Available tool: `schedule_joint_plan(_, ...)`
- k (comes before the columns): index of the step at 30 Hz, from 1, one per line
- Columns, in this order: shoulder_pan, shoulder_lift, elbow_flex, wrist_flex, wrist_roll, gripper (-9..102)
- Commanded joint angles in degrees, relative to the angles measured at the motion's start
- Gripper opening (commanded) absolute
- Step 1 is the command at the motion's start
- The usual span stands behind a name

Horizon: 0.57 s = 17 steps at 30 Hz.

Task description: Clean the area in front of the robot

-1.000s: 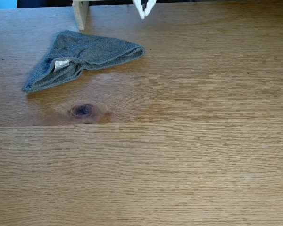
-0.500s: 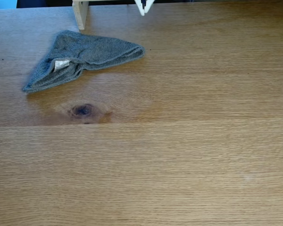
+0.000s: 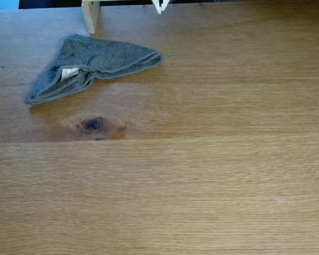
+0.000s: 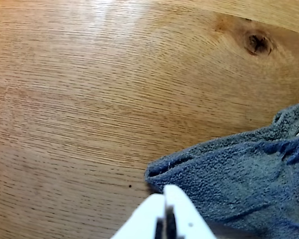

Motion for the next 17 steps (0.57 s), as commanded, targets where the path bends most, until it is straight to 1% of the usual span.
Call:
schedule_joint_plan(1, 0.62, 0.53, 6.33, 0.26, 0.00, 3)
schedule_joint_plan(2, 0.62, 0.53, 6.33, 0.26, 0.00, 7)
schedule_joint_plan(4, 0.62, 0.53, 6.33, 0.26, 0.00, 10)
schedule_joint_plan(17, 0.62, 0.53, 6.33, 0.26, 0.00, 5)
